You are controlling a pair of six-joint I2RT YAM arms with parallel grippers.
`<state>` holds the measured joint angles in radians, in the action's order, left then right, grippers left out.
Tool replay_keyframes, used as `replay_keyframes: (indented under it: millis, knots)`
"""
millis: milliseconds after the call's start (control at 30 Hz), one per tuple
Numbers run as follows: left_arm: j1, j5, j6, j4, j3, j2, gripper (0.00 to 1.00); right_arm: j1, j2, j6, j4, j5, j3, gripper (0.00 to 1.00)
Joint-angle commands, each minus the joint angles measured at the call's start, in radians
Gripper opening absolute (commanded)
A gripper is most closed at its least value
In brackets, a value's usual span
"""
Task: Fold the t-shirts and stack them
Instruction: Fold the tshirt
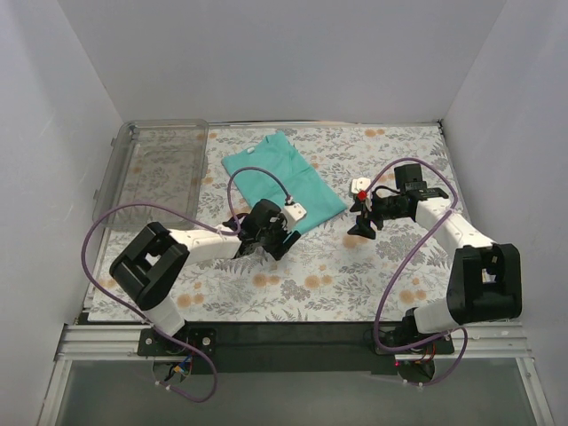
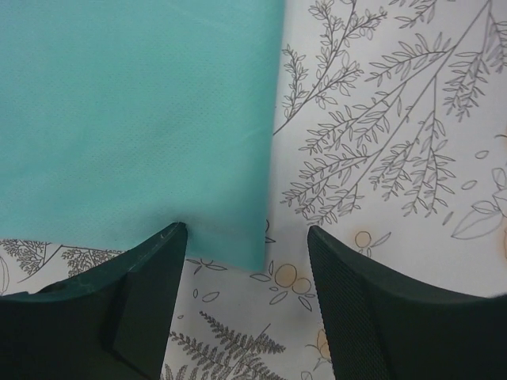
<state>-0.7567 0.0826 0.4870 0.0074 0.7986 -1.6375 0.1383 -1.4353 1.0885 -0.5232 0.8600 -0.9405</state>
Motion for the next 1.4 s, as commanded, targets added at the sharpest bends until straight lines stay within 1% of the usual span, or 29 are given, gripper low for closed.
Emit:
replay_keyframes:
  millis: [0, 33, 200, 300, 333, 433, 467, 533, 567, 633, 700, 833, 1133, 1233, 1333, 1367]
  knots:
    - [-0.009, -0.07, -0.013, -0.03, 0.062, -0.033, 0.58, -0.008, -0.01, 0.008, 0.009, 0.027, -0.037, 0.63]
    - [-0.009, -0.108, -0.016, -0.046, 0.08, -0.042, 0.57, -0.011, -0.013, 0.01, 0.009, 0.025, -0.035, 0.63]
    - [-0.015, -0.135, -0.018, -0.099, 0.113, -0.082, 0.5, -0.014, -0.031, 0.027, 0.008, 0.002, -0.038, 0.63]
    - [-0.02, -0.142, -0.019, -0.115, 0.11, -0.093, 0.44, -0.012, -0.054, 0.097, 0.002, -0.019, -0.052, 0.63]
    - [-0.021, -0.141, -0.018, -0.115, 0.105, -0.091, 0.4, -0.011, -0.063, 0.176, -0.007, -0.019, -0.07, 0.62]
    - [-0.026, -0.129, -0.013, -0.116, 0.097, -0.099, 0.32, 0.0, -0.12, 0.296, -0.049, -0.052, -0.113, 0.63]
    - [-0.029, -0.123, -0.011, -0.116, 0.093, -0.097, 0.27, 0.006, -0.157, 0.382, -0.07, -0.065, -0.148, 0.63]
    - [-0.035, -0.118, 0.001, -0.115, 0.09, -0.094, 0.23, 0.014, -0.192, 0.451, -0.081, -0.073, -0.176, 0.62]
    - [-0.035, -0.115, 0.007, -0.113, 0.087, -0.093, 0.19, 0.029, -0.223, 0.494, -0.084, -0.09, -0.201, 0.63]
    - [-0.039, -0.104, 0.013, -0.112, 0.076, -0.085, 0.16, 0.05, -0.258, 0.522, -0.086, -0.119, -0.23, 0.63]
    - [-0.043, -0.099, 0.021, -0.11, 0.065, -0.081, 0.15, 0.09, -0.313, 0.539, -0.087, -0.179, -0.268, 0.62]
    - [-0.044, -0.092, 0.036, -0.107, 0.05, -0.074, 0.15, 0.141, -0.392, 0.548, -0.09, -0.234, -0.31, 0.6]
    - [-0.047, -0.084, 0.056, -0.093, 0.028, -0.056, 0.15, 0.149, -0.519, 0.534, -0.087, -0.309, -0.369, 0.56]
    - [-0.047, -0.052, 0.059, -0.09, 0.022, -0.051, 0.15, 0.15, -0.546, 0.527, -0.087, -0.332, -0.383, 0.53]
    - [-0.049, -0.035, 0.067, -0.089, 0.016, -0.047, 0.15, 0.152, -0.557, 0.525, -0.089, -0.345, -0.386, 0.43]
    - [-0.049, -0.03, 0.07, -0.087, 0.013, -0.045, 0.15, 0.155, -0.562, 0.525, -0.089, -0.354, -0.383, 0.31]
